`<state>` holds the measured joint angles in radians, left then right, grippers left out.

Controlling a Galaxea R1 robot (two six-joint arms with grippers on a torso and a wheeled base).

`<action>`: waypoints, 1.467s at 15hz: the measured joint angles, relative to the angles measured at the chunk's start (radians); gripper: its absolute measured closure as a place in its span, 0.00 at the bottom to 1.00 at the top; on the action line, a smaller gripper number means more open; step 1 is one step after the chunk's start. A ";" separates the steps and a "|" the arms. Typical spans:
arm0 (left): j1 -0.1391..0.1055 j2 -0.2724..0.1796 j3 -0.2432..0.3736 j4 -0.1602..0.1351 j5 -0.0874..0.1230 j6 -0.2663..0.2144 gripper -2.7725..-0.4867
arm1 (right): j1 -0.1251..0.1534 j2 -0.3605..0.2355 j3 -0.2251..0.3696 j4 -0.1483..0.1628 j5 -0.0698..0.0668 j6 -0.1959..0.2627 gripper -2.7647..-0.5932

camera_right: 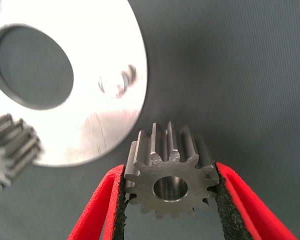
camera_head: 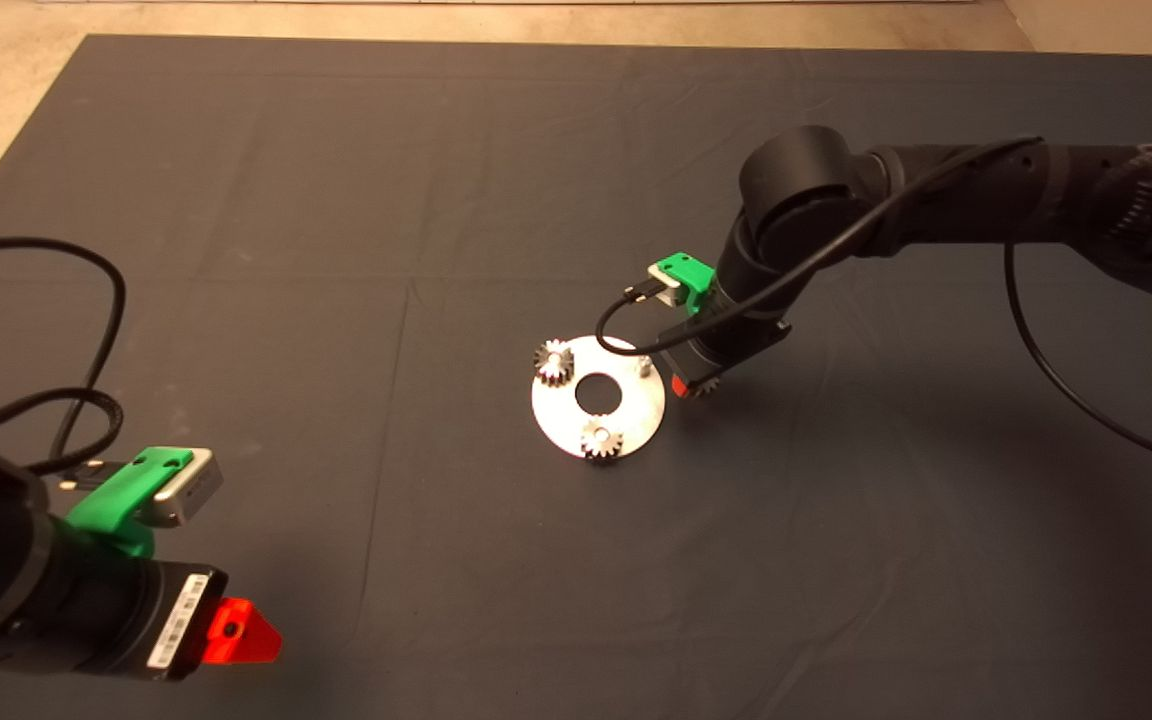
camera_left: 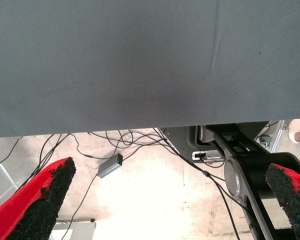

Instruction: Install three planetary gears onto the carrier pins

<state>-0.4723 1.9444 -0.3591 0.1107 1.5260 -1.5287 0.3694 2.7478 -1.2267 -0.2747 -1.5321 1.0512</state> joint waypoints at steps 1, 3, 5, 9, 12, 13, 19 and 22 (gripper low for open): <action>0.000 0.000 0.000 -0.002 0.000 0.000 0.00 | -0.001 0.013 -0.023 0.001 0.000 -0.008 0.78; 0.000 0.000 0.000 -0.003 0.000 0.000 0.00 | 0.000 0.049 -0.093 0.003 0.001 -0.041 0.78; 0.000 0.000 0.000 -0.006 0.000 0.000 0.00 | -0.001 0.075 -0.142 0.003 0.003 -0.061 0.78; 0.000 0.000 0.000 -0.006 0.000 0.000 0.00 | 0.005 0.094 -0.183 0.007 -0.001 -0.082 0.79; 0.000 0.000 0.000 -0.006 0.000 0.000 0.00 | 0.036 0.100 -0.191 0.010 0.002 -0.083 0.79; 0.000 0.000 0.000 -0.006 0.000 0.000 0.00 | 0.054 0.101 -0.192 0.011 0.003 -0.084 0.79; 0.000 0.000 0.000 -0.006 0.000 0.000 0.00 | 0.083 0.117 -0.202 0.057 0.003 -0.086 0.79; 0.000 0.000 0.000 -0.006 0.000 0.000 0.00 | 0.083 0.117 -0.214 0.090 0.003 -0.086 0.79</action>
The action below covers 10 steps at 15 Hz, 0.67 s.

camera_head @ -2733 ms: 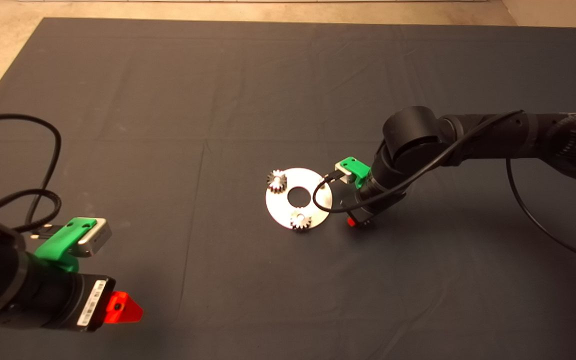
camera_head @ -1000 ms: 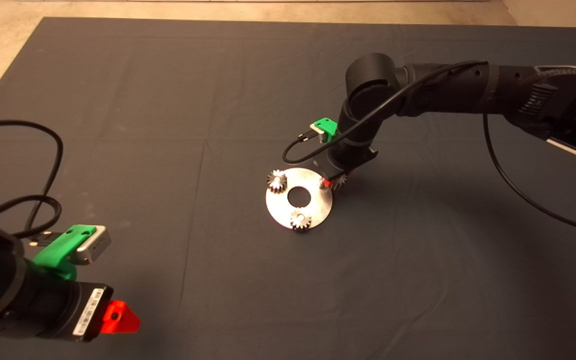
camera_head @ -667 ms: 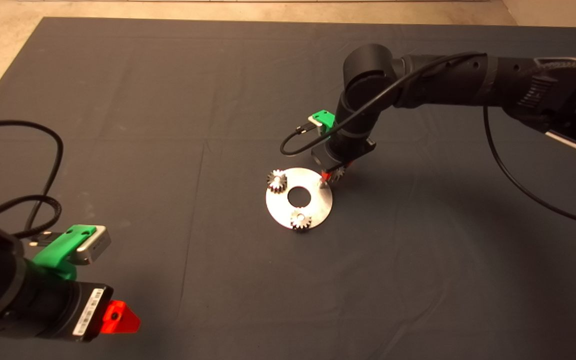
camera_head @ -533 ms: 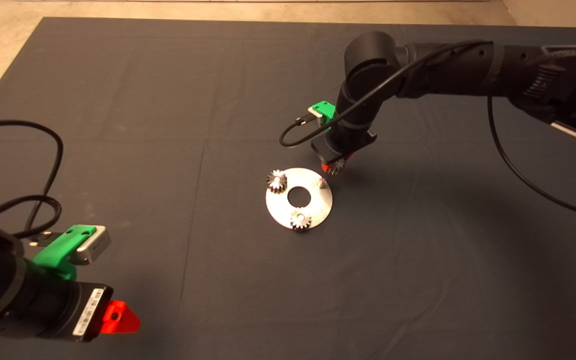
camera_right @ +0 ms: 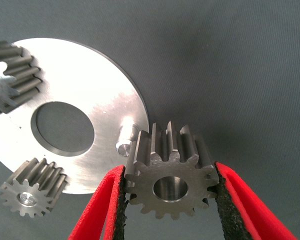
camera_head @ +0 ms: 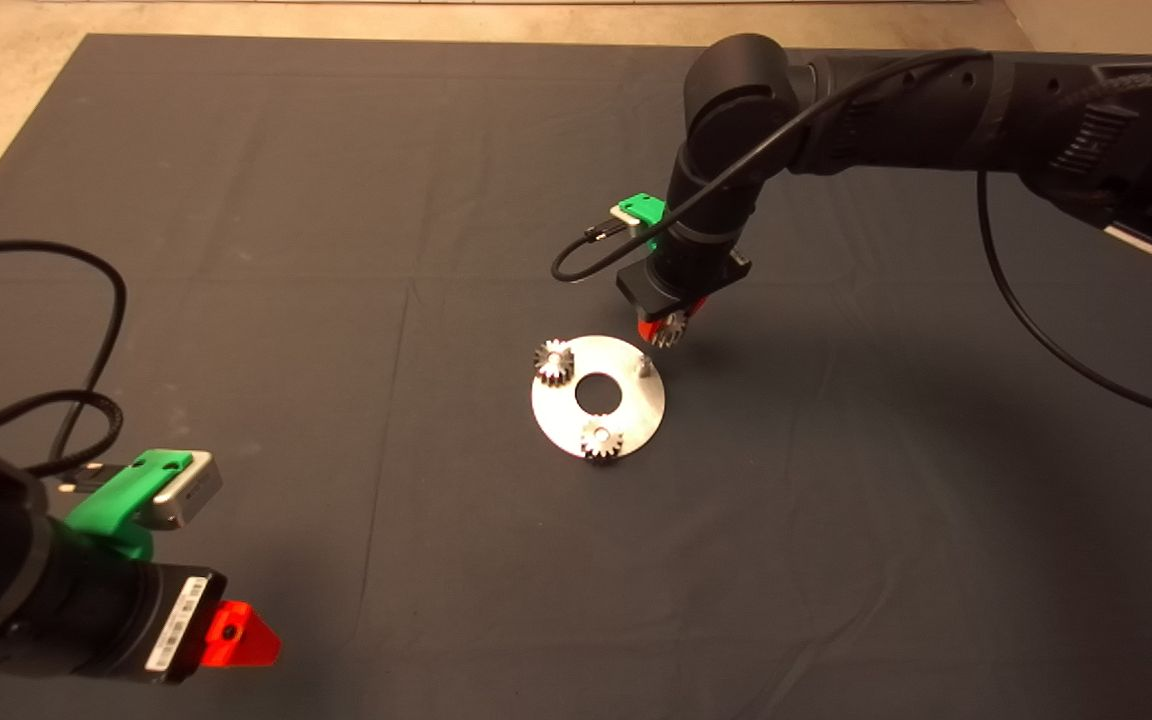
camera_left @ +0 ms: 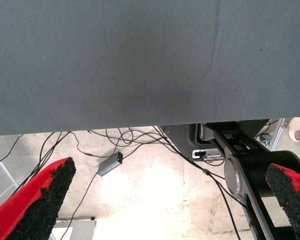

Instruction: Install three planetary gears onto the carrier pins

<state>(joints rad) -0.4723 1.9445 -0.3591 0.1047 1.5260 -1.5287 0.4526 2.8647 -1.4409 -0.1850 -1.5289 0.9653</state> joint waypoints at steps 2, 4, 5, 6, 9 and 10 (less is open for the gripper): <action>0.000 0.000 0.000 0.000 0.000 0.000 0.00 | 0.000 0.000 0.000 0.015 -0.001 0.000 0.79; 0.000 0.000 0.000 0.000 0.000 0.000 0.00 | 0.000 0.004 0.000 0.024 -0.001 0.000 0.79; 0.000 0.000 0.000 0.000 0.000 0.000 0.00 | -0.001 0.006 0.000 0.026 -0.001 0.000 0.79; 0.000 0.000 0.000 0.000 0.000 0.000 0.00 | -0.001 0.009 0.000 0.028 -0.001 0.000 0.79; 0.000 0.000 0.000 0.000 0.000 0.000 0.00 | -0.012 0.021 0.000 0.030 -0.001 0.000 0.79; 0.000 0.000 0.000 0.000 0.000 0.000 0.00 | -0.015 0.025 0.000 0.032 0.000 0.000 0.79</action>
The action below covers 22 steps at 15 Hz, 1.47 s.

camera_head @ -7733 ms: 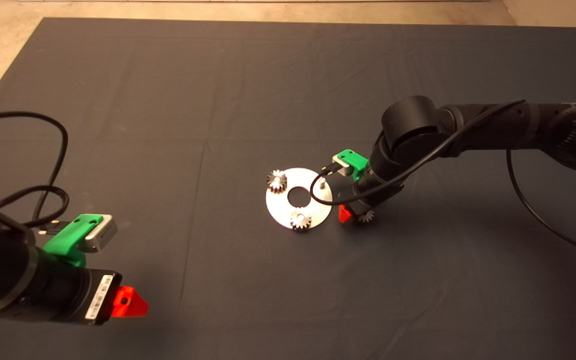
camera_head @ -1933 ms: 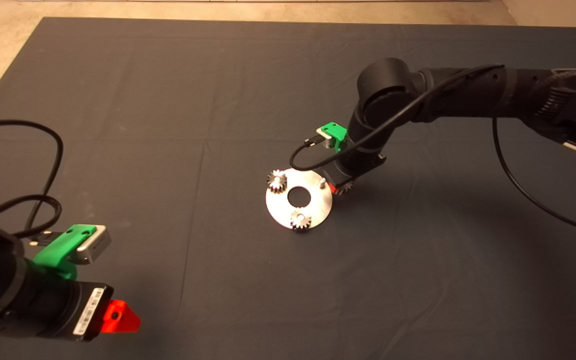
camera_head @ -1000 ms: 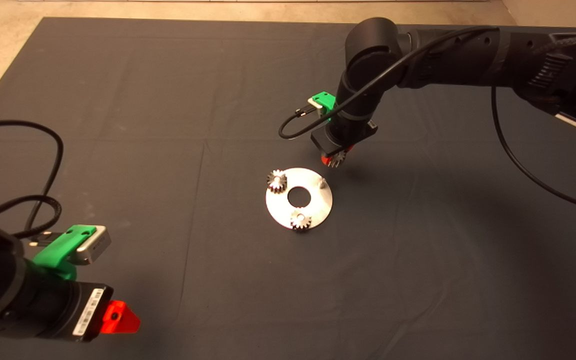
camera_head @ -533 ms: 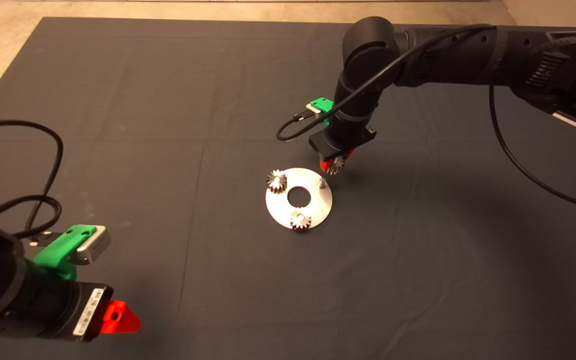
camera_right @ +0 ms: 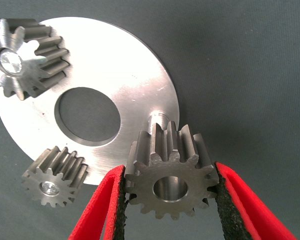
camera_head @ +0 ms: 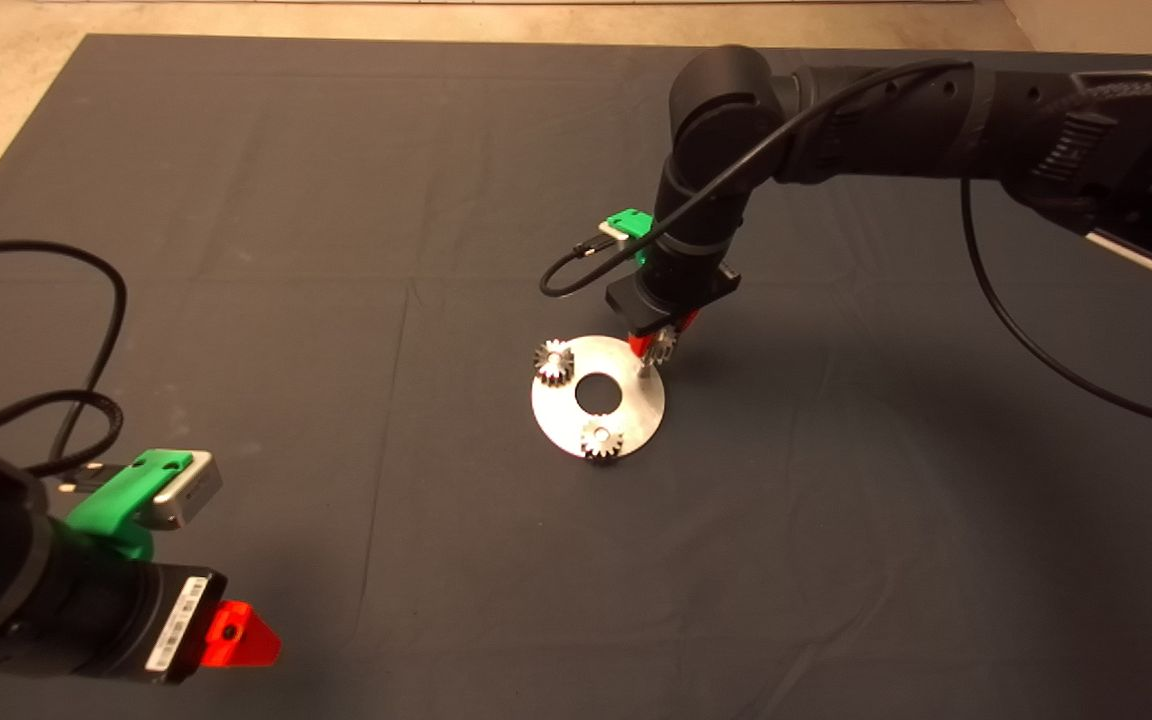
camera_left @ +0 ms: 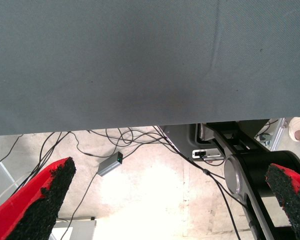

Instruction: Install three planetary gears onto the carrier pins

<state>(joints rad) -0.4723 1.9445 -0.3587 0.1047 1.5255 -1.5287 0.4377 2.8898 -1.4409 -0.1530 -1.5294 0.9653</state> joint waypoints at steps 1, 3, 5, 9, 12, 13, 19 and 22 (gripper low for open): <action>0.000 0.000 0.000 0.000 0.000 0.000 0.00 | 0.000 0.003 0.000 0.000 0.000 0.000 0.79; 0.000 0.000 0.000 0.000 0.000 0.000 0.00 | 0.000 0.007 0.000 0.000 -0.001 0.000 0.79; 0.000 0.000 0.000 0.000 0.000 0.000 0.00 | -0.001 0.013 0.000 0.001 0.000 0.000 0.79; 0.000 0.000 0.000 0.000 0.000 0.000 0.00 | -0.012 0.015 0.000 0.001 -0.001 0.000 0.79; 0.000 0.000 0.000 0.000 0.000 0.000 0.00 | -0.025 0.020 0.000 0.001 0.000 0.000 0.79; 0.000 0.000 0.000 0.000 0.000 0.003 0.00 | -0.027 0.021 0.000 0.001 0.000 0.000 0.79; 0.000 -0.005 0.000 0.000 0.000 0.023 0.00 | -0.031 0.021 -0.008 -0.002 0.000 -0.004 0.79; 0.000 -0.005 0.000 0.000 0.000 0.023 0.00 | -0.031 0.021 -0.008 -0.004 0.000 -0.004 0.79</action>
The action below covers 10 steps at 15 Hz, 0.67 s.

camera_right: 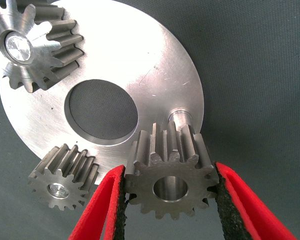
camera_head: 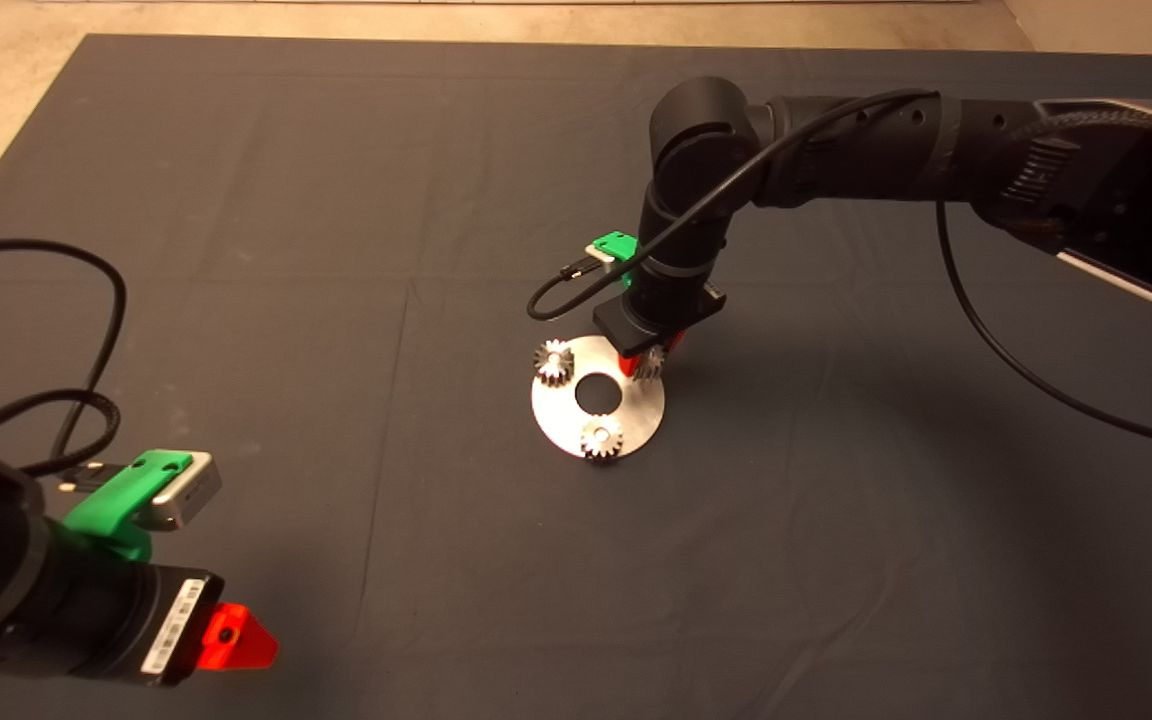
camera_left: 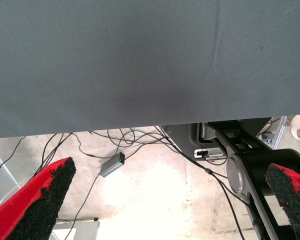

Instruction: Install three planetary gears onto the carrier pins

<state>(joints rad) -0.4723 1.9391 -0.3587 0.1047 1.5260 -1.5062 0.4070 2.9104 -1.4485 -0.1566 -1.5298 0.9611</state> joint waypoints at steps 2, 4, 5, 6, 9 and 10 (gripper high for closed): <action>0.000 0.000 0.000 0.000 0.000 0.000 0.00 | 0.000 -0.001 0.000 -0.002 0.000 -0.001 0.79; 0.000 0.000 0.000 0.000 0.000 0.000 0.00 | 0.000 -0.001 -0.001 -0.005 0.000 -0.003 0.79; 0.000 0.000 0.000 0.000 0.000 0.000 0.00 | 0.000 -0.001 -0.001 -0.006 0.000 -0.003 0.79; 0.000 0.000 0.000 0.000 0.000 0.000 0.00 | 0.000 -0.001 -0.001 -0.006 0.000 -0.003 0.79; 0.000 0.000 0.000 0.000 0.000 0.000 0.00 | 0.000 -0.005 -0.001 -0.007 0.000 -0.003 0.79; 0.000 0.000 0.000 0.000 0.000 0.000 0.00 | 0.000 -0.007 -0.001 -0.008 0.000 -0.003 0.79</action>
<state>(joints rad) -0.4723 1.9390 -0.3587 0.1047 1.5255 -1.5057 0.4070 2.9038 -1.4498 -0.1645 -1.5298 0.9583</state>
